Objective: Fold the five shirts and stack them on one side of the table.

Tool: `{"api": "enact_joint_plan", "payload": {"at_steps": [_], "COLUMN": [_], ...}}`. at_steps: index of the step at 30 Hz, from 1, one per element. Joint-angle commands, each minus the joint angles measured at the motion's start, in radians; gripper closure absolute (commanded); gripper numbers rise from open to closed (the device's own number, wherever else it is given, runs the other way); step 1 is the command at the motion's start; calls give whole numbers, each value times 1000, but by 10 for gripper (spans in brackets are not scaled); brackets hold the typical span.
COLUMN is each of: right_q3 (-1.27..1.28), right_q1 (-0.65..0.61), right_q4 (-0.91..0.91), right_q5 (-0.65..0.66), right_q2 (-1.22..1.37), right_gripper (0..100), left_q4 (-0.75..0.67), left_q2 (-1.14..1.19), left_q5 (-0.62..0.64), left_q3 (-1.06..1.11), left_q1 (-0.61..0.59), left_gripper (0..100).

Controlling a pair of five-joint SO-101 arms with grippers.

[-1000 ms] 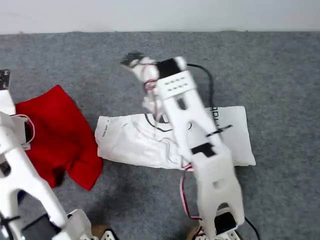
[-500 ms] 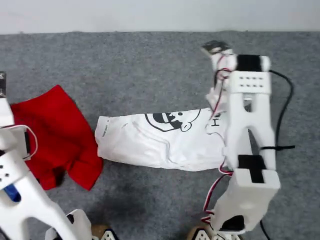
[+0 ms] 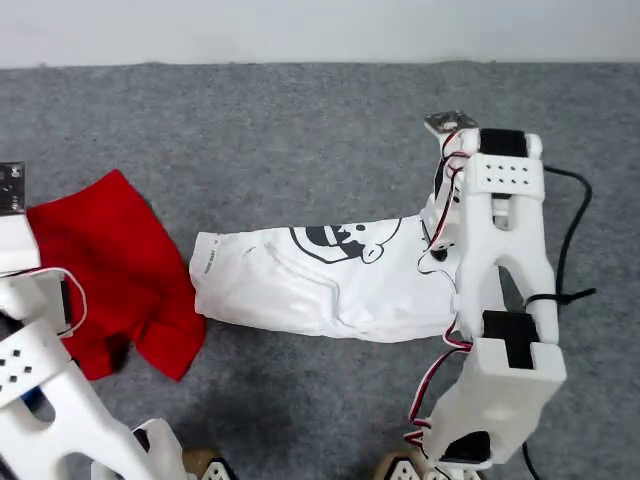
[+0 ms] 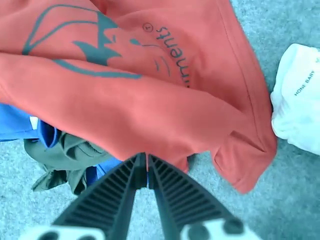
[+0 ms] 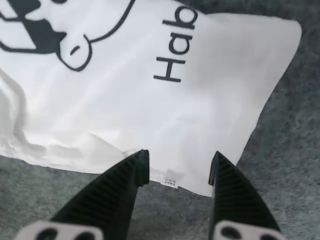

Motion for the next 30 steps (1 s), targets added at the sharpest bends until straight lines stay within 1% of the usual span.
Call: {"api": "enact_joint_plan", "payload": {"at_steps": [1, 4, 8, 11, 14, 18, 23, 25, 27, 30], "right_q3": [17, 104, 272, 359, 420, 499, 503, 503, 503, 502], "right_q1": [22, 51, 88, 119, 130, 131, 125, 122, 122, 120], "right_q4": [-19, -104, -305, -421, -495, -588, -598, -598, -595, -573], "right_q5": [-32, -29, 9, 17, 44, 40, 40, 14, -3, 20], "right_q2": [-97, -154, -186, -185, -183, -163, -51, -18, 1, -7], "right_gripper": [794, 793, 775, 771, 746, 697, 696, 720, 784, 904], "left_q4": [6, 8, -6, -14, -15, -21, -21, -21, -21, -20], "left_q2": [-26, -25, -18, -18, -18, -18, -18, -18, -18, -18], "left_q5": [-2, -2, -2, -2, -2, -2, -2, -2, -2, -2], "left_q3": [-2, -1, -1, -1, -1, -1, -1, -2, -2, -2], "left_q1": [5, 3, 9, 9, 9, 9, 9, 9, 9, 9], "left_gripper": [985, 985, 985, 985, 985, 985, 985, 985, 985, 985]}}
